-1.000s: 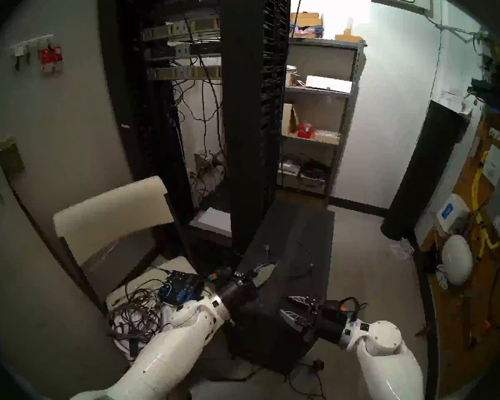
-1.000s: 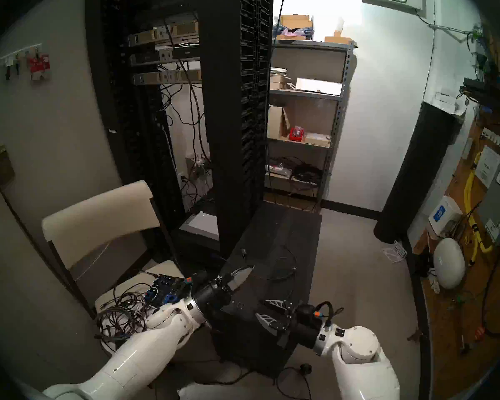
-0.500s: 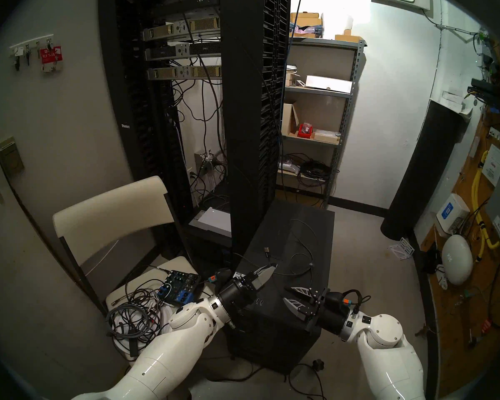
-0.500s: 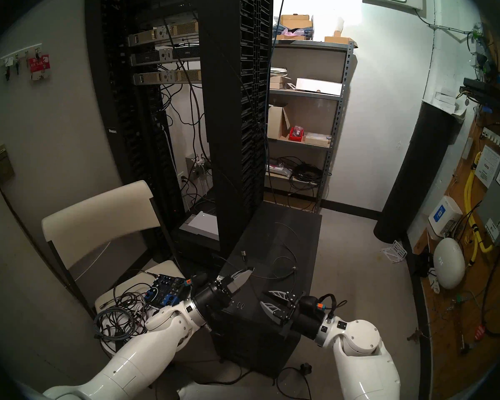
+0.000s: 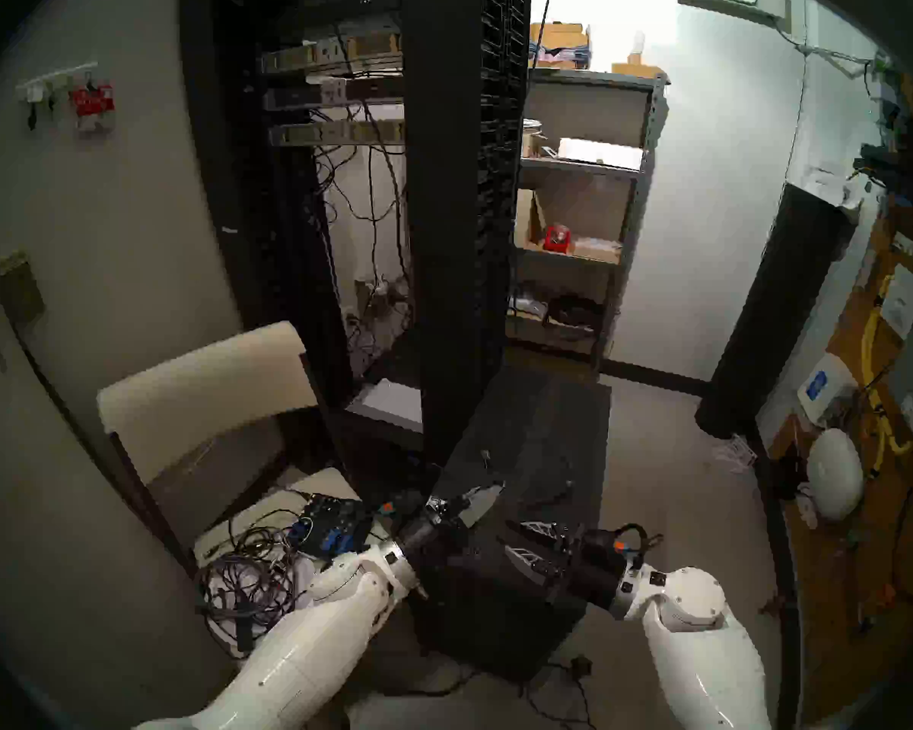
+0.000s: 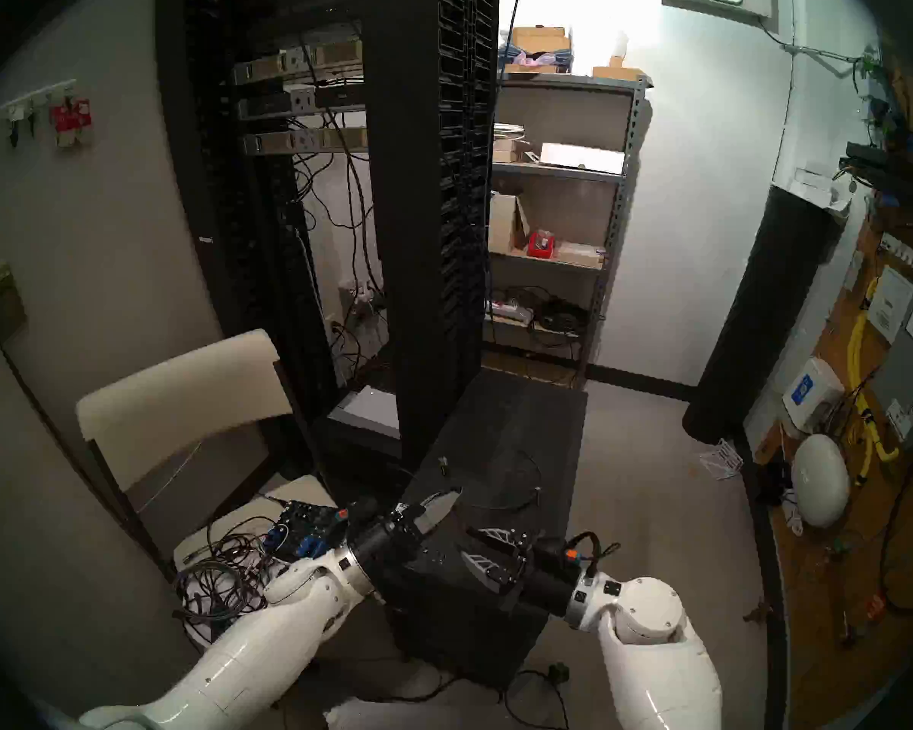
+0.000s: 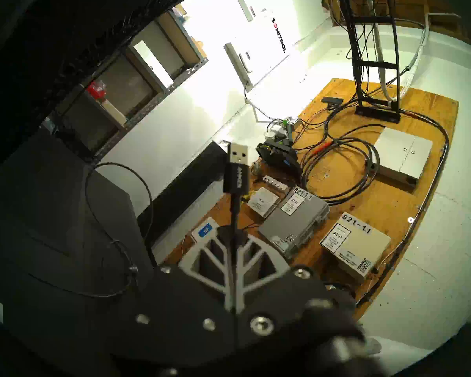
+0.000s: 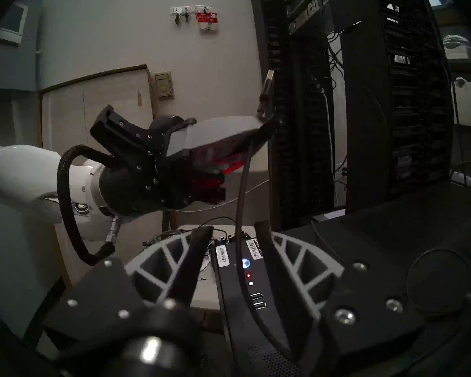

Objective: Insert the cable into the workstation's USB slot

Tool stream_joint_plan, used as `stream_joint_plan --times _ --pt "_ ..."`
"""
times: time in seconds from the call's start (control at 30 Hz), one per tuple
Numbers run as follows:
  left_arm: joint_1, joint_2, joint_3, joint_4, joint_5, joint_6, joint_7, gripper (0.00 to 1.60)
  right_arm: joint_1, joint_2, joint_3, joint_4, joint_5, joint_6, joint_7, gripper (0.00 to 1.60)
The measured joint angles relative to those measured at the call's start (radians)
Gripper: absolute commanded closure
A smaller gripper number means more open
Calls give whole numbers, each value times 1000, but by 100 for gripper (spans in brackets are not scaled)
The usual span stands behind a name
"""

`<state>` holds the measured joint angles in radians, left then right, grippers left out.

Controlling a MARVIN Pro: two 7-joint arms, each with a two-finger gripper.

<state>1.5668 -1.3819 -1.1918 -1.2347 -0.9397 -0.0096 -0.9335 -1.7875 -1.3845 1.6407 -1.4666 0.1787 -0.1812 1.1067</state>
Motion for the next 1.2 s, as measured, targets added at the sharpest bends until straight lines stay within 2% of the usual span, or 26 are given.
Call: stream_joint_plan --times 0.13,0.27,0.33,0.37,0.4,0.63,0.8,0.87,1.0,1.2 --pt "-2 0 -5 0 -1 0 1 160 0 0 0 6 -5 5 -4 70" --pt "-3 0 -8 0 -2 0 1 160 1 0 1 17 -8 0 -8 88" --pt "-4 0 -9 1 -2 0 0 160 1 0 1 22 -10 -3 -10 121" --pt "-4 0 -10 1 -2 0 0 160 1 0 2 26 -11 -7 -11 157" --pt "-4 0 -10 1 -2 1 0 160 3 0 2 32 -12 -13 -13 160" --pt "-4 -1 -10 2 -3 8 1 160 7 -2 4 48 -13 -40 -17 160" --pt "-12 -1 -6 4 0 9 1 160 5 -2 31 42 9 -47 5 160" --pt "-16 -1 -4 5 4 9 1 151 4 -2 40 36 17 -47 15 160" --pt "-23 0 0 10 14 9 1 149 3 -2 52 26 31 -46 34 160" --pt "-29 0 5 19 26 12 3 135 2 -2 66 8 49 -44 63 160"
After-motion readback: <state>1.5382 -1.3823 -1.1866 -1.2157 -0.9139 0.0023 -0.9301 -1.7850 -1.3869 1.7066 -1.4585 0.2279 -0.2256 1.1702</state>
